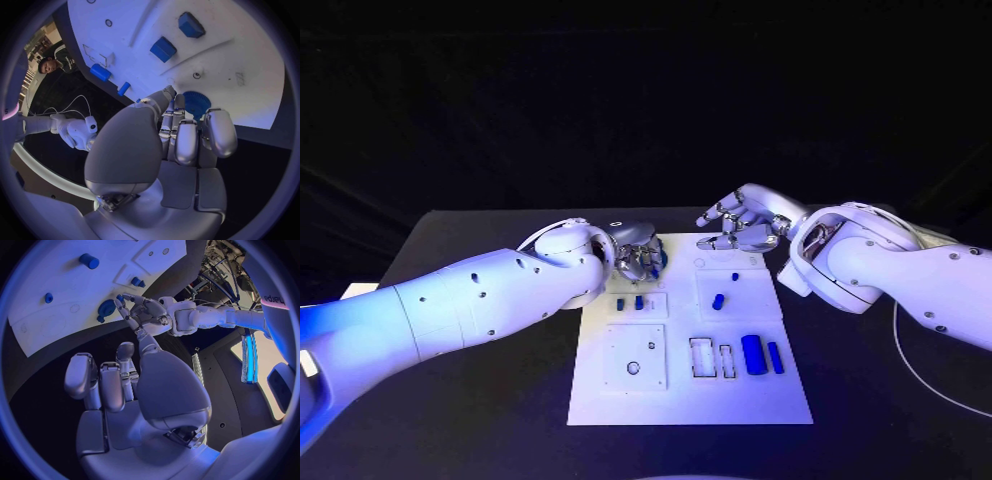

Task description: Assemble the parts on the task board

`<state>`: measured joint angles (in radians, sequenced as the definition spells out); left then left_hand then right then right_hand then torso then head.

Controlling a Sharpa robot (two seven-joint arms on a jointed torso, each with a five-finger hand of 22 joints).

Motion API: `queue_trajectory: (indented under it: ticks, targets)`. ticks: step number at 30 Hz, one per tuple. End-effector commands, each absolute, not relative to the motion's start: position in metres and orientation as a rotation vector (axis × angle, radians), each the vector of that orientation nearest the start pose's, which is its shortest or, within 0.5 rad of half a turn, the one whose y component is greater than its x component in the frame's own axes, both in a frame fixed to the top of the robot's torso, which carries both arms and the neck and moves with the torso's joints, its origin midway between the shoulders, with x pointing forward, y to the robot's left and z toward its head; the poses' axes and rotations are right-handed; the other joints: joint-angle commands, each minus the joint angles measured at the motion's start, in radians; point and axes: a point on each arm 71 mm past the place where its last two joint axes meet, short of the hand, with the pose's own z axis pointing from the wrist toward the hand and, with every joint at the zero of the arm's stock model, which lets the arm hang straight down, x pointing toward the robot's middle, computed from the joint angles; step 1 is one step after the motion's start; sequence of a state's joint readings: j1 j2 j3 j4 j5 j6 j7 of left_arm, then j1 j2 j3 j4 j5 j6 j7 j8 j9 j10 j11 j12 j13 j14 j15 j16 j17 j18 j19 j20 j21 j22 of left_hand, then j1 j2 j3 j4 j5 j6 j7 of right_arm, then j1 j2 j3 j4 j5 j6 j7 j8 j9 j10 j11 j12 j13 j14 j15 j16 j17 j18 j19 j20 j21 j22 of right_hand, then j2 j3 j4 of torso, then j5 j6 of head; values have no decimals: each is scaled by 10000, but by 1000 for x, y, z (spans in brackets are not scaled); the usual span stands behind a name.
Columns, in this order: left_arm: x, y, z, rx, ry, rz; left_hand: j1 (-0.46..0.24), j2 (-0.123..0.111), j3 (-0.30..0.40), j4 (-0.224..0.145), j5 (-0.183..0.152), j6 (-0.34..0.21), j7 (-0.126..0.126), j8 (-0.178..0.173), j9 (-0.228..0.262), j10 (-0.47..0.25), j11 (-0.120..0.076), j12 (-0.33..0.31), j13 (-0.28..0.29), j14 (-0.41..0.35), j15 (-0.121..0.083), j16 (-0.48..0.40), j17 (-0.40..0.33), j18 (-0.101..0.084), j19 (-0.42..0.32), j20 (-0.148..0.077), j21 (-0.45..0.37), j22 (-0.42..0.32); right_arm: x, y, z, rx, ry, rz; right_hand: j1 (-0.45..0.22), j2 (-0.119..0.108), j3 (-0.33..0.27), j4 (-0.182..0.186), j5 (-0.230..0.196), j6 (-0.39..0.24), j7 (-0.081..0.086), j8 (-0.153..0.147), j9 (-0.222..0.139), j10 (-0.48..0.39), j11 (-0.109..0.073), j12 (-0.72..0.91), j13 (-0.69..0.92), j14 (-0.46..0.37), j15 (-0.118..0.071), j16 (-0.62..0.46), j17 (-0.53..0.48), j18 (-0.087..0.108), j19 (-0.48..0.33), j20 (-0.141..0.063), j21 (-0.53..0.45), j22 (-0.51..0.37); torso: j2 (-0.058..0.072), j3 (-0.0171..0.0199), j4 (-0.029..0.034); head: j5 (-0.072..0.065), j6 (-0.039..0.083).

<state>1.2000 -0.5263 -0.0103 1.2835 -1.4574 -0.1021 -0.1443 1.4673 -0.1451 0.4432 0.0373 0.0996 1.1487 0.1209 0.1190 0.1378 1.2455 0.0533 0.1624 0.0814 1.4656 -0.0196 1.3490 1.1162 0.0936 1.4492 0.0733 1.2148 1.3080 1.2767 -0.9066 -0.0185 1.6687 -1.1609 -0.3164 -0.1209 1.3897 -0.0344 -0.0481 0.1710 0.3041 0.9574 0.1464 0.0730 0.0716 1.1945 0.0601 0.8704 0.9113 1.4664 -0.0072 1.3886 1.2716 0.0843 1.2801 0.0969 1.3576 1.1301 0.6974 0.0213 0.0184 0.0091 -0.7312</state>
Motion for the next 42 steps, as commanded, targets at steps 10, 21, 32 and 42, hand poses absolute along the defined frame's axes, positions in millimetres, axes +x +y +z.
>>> queue_trajectory:
  ticks: [10, 21, 32, 42]
  targets:
    - [518, 144, -191, 847, 19125, -7193, -140, -25, 72, 1, -11, 87, 18, -26, -16, 77, -2, -88, -6, 211, -74, -82, -74, -185, 90, 22, 109, 370, 473, -193, -134, 677, 16802, 8472, 20, 83, -49, 8, 49, 83, 18, 66, 9, -23, -9, 32, 16, 426, -73, -35, 8, 120, -34, -5, -40, -14, -15, 7, 78, -19, -7]
    - [518, 153, -198, 1058, 19221, -6812, -165, -31, 87, -4, -10, 89, 14, -38, -22, 82, -4, -115, -7, 210, -74, -85, -84, -184, 87, 23, 106, 373, 473, -192, -135, 663, 16808, 8492, 20, 83, -49, 8, 49, 83, 18, 66, 9, -23, -9, 32, 16, 426, -73, -35, 8, 120, -34, -5, -40, -14, -8, -4, 44, 34, 0]
    - [518, 147, -205, 1223, 19220, -6802, -178, -28, 98, -7, -9, 96, 14, -42, -24, 92, -5, -126, -5, 212, -74, -80, -78, -185, 87, 23, 111, 378, 473, -191, -135, 646, 16817, 8514, 20, 83, -49, 8, 49, 83, 18, 66, 9, -23, -9, 32, 16, 426, -73, -35, 8, 120, -34, -5, -40, -14, -15, 5, 52, 11, -34]
    - [518, 140, -212, 1472, 19342, -6668, -185, -27, 106, -10, -8, 103, 14, -44, -25, 100, -7, -133, -4, 210, -75, -86, -93, -184, 84, 23, 105, 377, 473, -191, -135, 641, 16824, 8518, 13, 85, -64, 23, 50, 89, 17, 69, 9, -23, -9, 28, 5, 427, -74, -39, 5, 119, -29, -6, -40, -10, -13, 6, 51, -6, -50]
